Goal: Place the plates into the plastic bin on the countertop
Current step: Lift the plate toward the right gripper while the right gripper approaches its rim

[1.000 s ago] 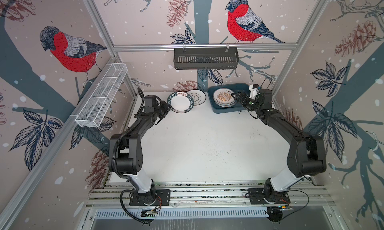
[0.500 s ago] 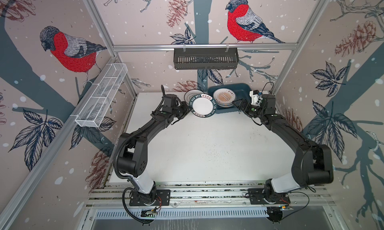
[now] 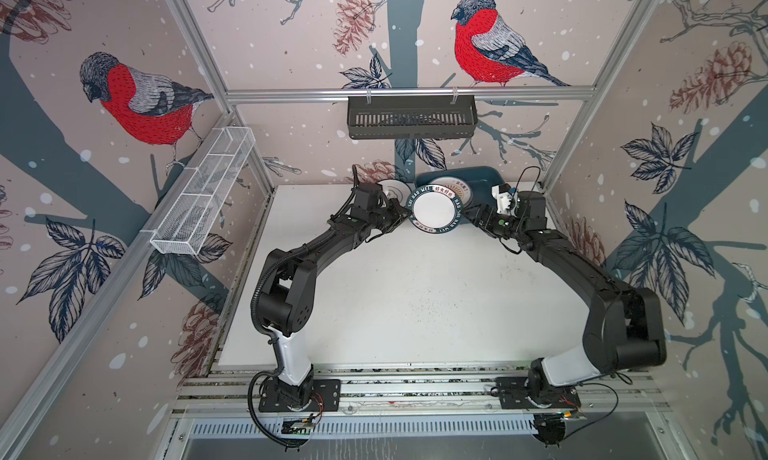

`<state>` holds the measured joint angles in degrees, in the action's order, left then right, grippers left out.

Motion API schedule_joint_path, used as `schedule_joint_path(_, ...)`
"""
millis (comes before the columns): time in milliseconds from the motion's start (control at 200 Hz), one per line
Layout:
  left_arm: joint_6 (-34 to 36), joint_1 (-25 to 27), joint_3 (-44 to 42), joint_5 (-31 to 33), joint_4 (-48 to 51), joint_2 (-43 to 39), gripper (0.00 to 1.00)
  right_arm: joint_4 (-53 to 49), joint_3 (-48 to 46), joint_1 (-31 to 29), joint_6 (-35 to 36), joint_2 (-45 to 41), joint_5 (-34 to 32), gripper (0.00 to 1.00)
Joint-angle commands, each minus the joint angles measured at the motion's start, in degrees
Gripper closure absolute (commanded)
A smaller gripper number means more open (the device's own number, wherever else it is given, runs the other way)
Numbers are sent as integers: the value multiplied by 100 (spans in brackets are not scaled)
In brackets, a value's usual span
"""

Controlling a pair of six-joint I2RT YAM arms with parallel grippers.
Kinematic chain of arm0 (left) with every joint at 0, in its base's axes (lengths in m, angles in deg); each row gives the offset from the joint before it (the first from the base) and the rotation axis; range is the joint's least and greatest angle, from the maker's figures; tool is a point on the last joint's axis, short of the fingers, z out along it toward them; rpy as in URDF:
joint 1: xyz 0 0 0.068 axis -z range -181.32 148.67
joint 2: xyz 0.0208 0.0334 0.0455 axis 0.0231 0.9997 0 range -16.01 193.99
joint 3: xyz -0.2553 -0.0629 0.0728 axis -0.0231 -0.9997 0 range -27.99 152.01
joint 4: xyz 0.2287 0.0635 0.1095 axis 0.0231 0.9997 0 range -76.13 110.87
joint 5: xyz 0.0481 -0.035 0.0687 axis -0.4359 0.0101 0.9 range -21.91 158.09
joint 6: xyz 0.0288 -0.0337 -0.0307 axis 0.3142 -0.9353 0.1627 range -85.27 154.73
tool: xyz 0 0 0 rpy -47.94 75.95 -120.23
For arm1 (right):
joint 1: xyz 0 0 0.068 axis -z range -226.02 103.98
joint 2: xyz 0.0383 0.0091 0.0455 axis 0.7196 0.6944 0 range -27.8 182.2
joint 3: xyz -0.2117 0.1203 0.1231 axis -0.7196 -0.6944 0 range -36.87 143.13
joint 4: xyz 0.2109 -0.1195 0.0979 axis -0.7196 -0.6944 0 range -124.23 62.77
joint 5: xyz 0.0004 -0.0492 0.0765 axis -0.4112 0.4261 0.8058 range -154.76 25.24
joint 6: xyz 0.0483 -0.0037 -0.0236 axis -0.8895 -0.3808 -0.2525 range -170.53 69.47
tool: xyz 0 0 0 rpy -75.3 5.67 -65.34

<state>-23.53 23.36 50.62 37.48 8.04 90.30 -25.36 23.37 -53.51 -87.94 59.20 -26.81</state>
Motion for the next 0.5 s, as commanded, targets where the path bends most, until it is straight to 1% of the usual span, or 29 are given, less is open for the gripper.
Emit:
schedule_joint_path(0, -89, 40, 101, -192, -525, 13, 100, 133, 40, -25, -94, 54, 159, 26)
schedule_joint_path(110, -85, 56, 116, -209, -586, 13, 100, 203, 40, -40, -190, 131, 160, 33)
schedule_joint_path(230, -97, 63, 84, -224, -608, 16, 100, 303, 22, -42, -303, 190, 170, 52)
schedule_joint_path(285, -93, 69, 47, -224, -621, 0, 100, 322, 7, -38, -328, 208, 176, 56)
schedule_joint_path(310, -98, 63, 39, -221, -622, -8, 100, 331, 5, -37, -337, 223, 177, 59)
schedule_joint_path(455, -98, 71, 22, -265, -674, -45, 100, 340, 4, -39, -357, 264, 195, 84)
schedule_joint_path(495, -98, 69, 27, -276, -683, -48, 100, 349, 4, -40, -369, 280, 197, 87)
